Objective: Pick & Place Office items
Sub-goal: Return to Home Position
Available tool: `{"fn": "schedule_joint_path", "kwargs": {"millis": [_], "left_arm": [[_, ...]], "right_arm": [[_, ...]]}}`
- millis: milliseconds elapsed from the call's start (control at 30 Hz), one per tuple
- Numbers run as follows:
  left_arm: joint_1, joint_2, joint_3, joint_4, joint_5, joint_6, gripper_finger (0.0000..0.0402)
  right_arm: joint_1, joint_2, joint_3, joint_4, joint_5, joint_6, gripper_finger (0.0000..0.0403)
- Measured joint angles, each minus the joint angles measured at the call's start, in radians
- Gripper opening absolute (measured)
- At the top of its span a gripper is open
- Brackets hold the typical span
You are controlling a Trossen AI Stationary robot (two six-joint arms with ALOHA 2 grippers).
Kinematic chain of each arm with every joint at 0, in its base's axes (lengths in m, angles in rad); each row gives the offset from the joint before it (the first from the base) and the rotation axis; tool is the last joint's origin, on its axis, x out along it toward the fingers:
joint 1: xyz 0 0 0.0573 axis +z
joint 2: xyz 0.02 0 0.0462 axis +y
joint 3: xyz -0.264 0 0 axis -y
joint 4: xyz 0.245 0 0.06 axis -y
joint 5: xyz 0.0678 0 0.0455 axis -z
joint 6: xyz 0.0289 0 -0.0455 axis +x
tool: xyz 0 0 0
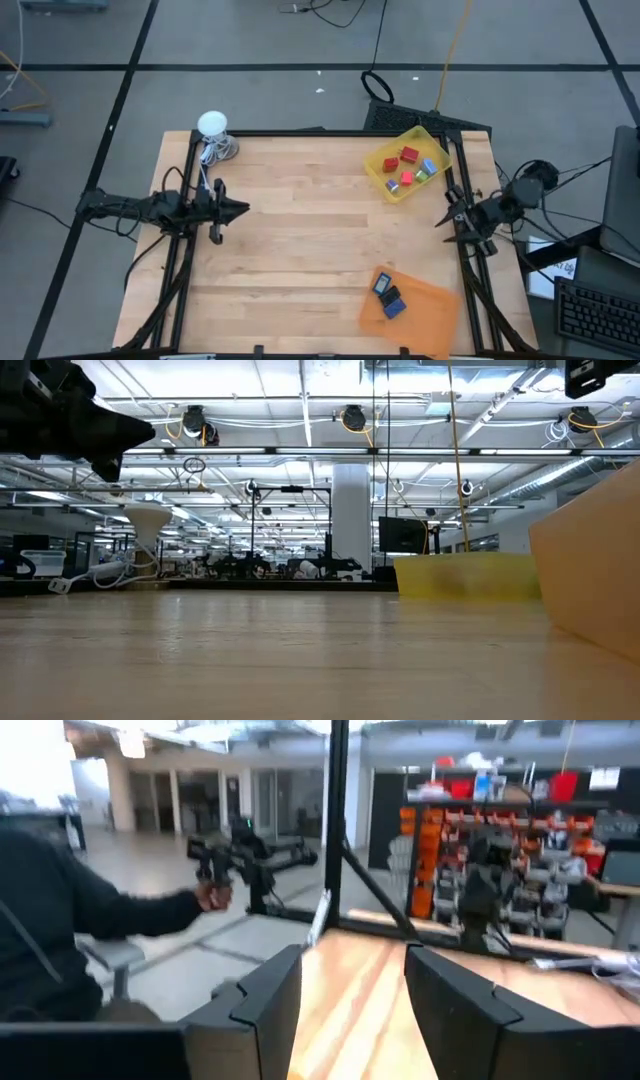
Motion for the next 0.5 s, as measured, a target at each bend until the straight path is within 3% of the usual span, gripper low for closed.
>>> {"fn": "schedule_joint_path", "kwargs": {"millis": [500], "left_arm": [[0.000, 0.002, 0.000, -0.049, 0.038, -0.005, 0.0042]], "right_arm": [[0.000, 0.000, -0.315, 0.422, -0.003, 0.087, 0.0167]]}}
